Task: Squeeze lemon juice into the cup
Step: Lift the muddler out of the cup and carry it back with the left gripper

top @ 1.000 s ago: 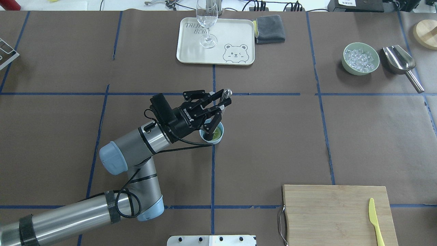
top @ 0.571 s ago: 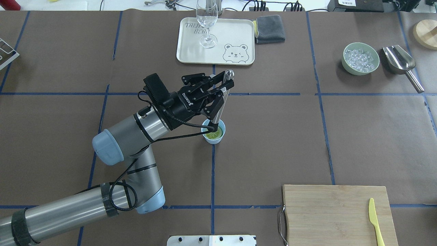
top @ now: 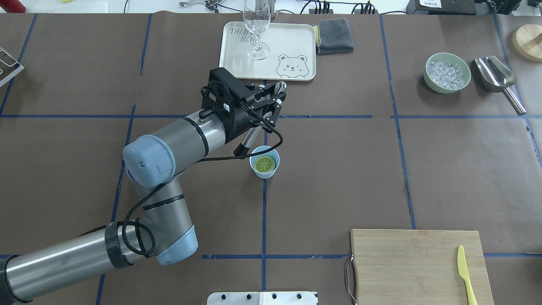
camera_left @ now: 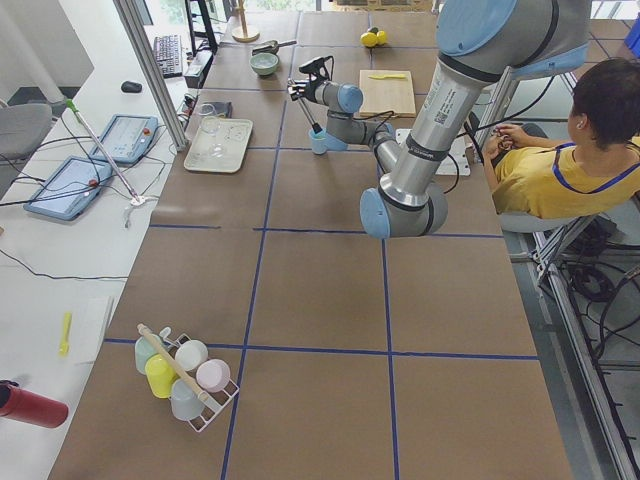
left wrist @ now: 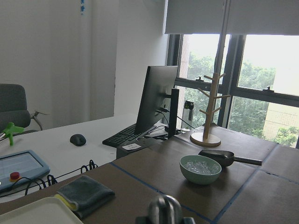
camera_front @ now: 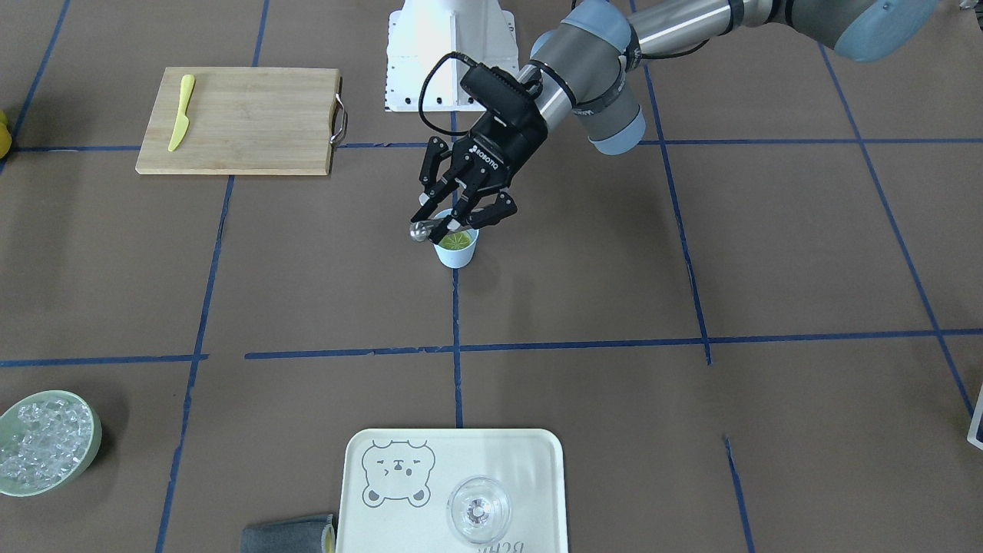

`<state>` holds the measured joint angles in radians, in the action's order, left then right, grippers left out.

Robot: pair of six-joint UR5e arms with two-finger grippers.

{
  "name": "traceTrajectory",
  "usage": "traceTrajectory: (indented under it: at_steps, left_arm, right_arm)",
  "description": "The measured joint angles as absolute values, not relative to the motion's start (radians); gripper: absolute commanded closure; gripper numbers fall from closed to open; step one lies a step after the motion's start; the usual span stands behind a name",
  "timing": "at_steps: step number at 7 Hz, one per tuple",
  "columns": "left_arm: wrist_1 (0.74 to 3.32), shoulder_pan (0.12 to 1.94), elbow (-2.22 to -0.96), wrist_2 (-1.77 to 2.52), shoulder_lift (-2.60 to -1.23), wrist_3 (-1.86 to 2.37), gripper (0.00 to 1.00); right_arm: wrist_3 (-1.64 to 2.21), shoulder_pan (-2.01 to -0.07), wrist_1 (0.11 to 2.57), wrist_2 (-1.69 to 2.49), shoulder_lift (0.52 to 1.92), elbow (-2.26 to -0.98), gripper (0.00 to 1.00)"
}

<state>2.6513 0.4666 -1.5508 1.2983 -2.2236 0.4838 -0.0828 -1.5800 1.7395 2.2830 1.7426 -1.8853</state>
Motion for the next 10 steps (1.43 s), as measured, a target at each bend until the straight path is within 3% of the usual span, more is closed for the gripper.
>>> traceTrajectory:
  at_steps: [5,10]
  left_arm:
    - [1.837,0.597,-1.694,1.433,-2.188,0.482,1.0]
    - [1.762,0.748,-1.763,1.61,-1.875,0.741,1.0]
  right_arm:
    - [-0.083,-1.58,1.738,2.284,1.742,-1.885,0.0]
    - [-0.083,-1.58,1.737,2.283,1.74,-1.874,0.0]
